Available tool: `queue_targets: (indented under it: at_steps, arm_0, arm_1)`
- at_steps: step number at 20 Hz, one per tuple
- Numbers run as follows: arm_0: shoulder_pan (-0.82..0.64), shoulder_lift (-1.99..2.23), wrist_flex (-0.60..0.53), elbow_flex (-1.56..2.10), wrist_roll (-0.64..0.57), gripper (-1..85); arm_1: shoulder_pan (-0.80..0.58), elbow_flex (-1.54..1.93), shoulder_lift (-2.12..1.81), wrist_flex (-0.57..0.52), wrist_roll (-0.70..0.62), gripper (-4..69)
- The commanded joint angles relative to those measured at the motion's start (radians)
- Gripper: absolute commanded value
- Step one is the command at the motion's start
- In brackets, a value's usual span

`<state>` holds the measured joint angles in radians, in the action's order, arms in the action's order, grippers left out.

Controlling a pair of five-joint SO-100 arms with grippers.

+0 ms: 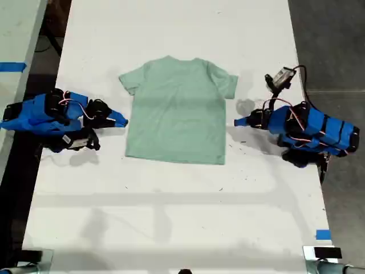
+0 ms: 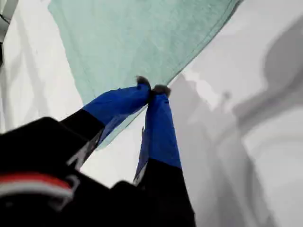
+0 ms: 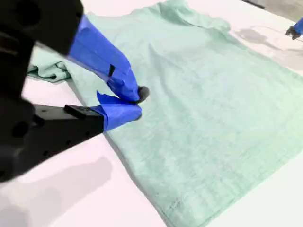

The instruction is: Fold t shirt

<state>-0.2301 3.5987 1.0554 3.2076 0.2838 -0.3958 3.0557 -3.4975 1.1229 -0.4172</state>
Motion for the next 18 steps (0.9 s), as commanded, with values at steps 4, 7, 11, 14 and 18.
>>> queue_targets:
  at_steps: [4, 7, 11, 14, 18]
  arm_0:
    - [-0.011, 0.008, -0.017, 0.014, -0.012, 0.0]
    - [-0.011, 0.008, -0.017, 0.014, -0.012, 0.0]
    - [-0.008, 0.008, -0.015, 0.014, -0.012, 0.0]
    - [-0.014, 0.008, -0.015, 0.015, -0.012, 0.0]
    - [-0.014, 0.008, -0.015, 0.015, -0.012, 0.0]
  arm_1:
    - [0.0, 0.057, -0.006, 0.005, 0.014, 2.4]
    - [-0.002, 0.057, -0.006, 0.006, 0.015, 2.4]
    - [-0.009, 0.014, -0.005, -0.057, -0.041, 2.4]
    - [-0.12, -0.241, 0.227, 0.0, -0.1, 2.4]
    - [-0.353, -0.761, 0.856, 0.06, -0.287, 18.1]
